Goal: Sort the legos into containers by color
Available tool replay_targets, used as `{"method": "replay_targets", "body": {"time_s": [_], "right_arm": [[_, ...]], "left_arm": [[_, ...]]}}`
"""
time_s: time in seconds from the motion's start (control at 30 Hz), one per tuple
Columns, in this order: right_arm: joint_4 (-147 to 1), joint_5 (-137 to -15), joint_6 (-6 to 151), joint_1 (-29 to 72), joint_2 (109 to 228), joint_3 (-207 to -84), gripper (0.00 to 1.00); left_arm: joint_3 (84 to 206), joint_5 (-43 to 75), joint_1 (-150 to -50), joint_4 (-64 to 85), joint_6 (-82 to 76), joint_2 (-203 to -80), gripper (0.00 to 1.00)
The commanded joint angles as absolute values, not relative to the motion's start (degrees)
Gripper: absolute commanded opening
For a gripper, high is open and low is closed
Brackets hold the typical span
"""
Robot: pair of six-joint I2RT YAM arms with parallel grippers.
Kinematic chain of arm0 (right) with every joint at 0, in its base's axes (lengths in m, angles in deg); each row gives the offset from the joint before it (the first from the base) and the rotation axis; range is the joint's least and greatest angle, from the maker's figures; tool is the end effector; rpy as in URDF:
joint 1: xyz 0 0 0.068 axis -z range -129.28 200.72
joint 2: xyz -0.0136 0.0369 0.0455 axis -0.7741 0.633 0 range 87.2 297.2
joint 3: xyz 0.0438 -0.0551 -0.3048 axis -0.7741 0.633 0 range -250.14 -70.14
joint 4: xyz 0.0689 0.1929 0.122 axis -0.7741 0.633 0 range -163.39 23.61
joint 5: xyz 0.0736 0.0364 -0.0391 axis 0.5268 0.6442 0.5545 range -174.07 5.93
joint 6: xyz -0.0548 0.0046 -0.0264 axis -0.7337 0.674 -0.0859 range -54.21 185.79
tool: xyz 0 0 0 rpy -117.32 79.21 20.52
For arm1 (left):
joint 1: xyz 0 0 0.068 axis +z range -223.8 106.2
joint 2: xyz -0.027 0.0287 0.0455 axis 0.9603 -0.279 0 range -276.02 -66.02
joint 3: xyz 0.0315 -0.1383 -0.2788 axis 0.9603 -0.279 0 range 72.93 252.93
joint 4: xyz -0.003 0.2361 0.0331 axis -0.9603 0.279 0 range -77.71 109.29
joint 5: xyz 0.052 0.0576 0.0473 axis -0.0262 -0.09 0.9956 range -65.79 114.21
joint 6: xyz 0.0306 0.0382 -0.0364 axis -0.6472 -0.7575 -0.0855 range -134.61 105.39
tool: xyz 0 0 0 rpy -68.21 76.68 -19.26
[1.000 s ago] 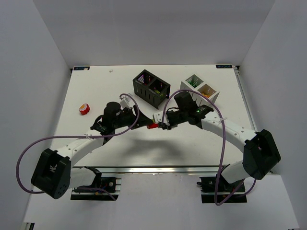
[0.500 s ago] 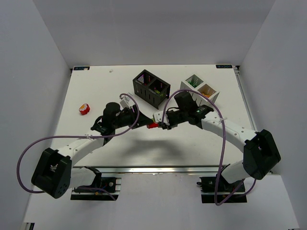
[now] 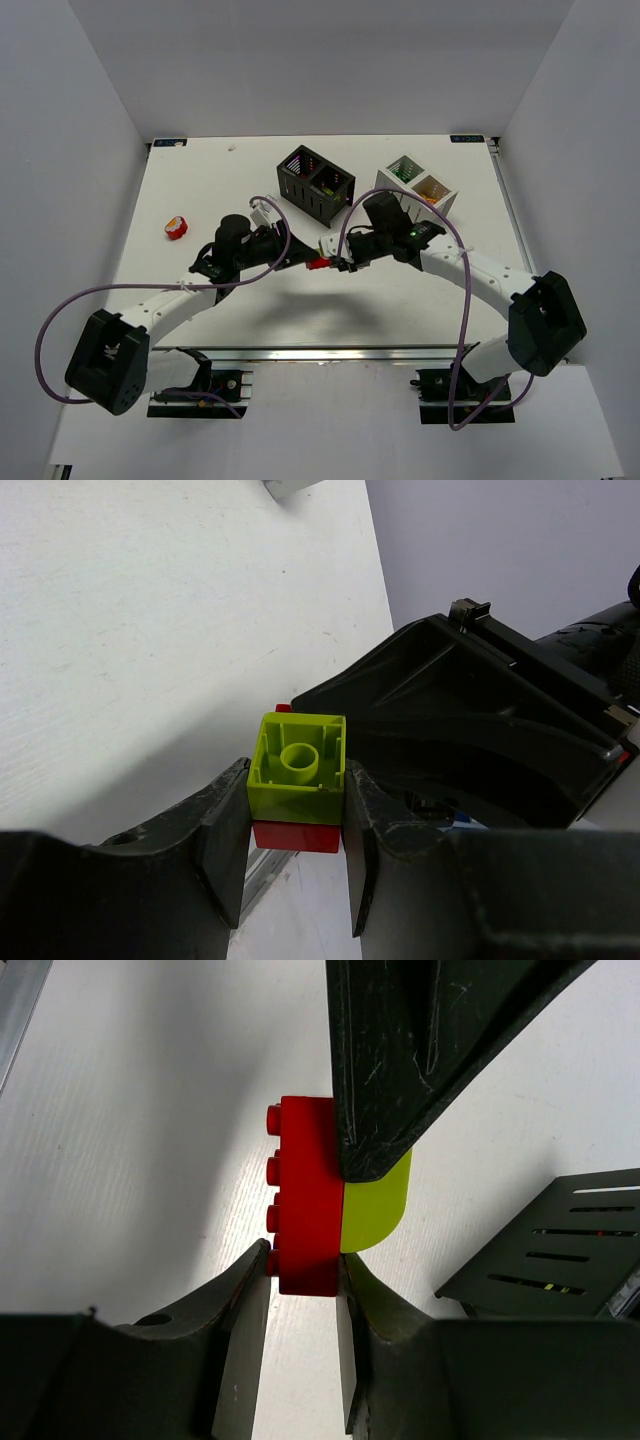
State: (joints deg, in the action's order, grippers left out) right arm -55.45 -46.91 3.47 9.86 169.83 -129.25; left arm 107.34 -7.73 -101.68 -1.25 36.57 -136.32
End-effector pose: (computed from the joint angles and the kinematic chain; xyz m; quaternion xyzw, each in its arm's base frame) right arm 0.2009 0.2101 0.3103 -0.7585 0.4342 0.2129 0.4370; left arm 0.1965 -0.1313 0.2775 -0.0112 0.8131 -0.5170 0.2673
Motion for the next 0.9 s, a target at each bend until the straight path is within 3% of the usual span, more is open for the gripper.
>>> {"method": "replay_targets", "body": {"time_s": [0.0,0.87], "right_arm": [[-56.51,-44.96,3.83,8.45,167.54,-128.33,0.0],[-51.85,-42.15,-3.55,7.22,163.84,-124.28,0.0]], "left_arm": [[107.82,-7.69,-101.92,-2.74,35.67,-133.52,0.29],[108.26,-1.72,-101.92,-3.62,36.63,-132.99,0.25]]}}
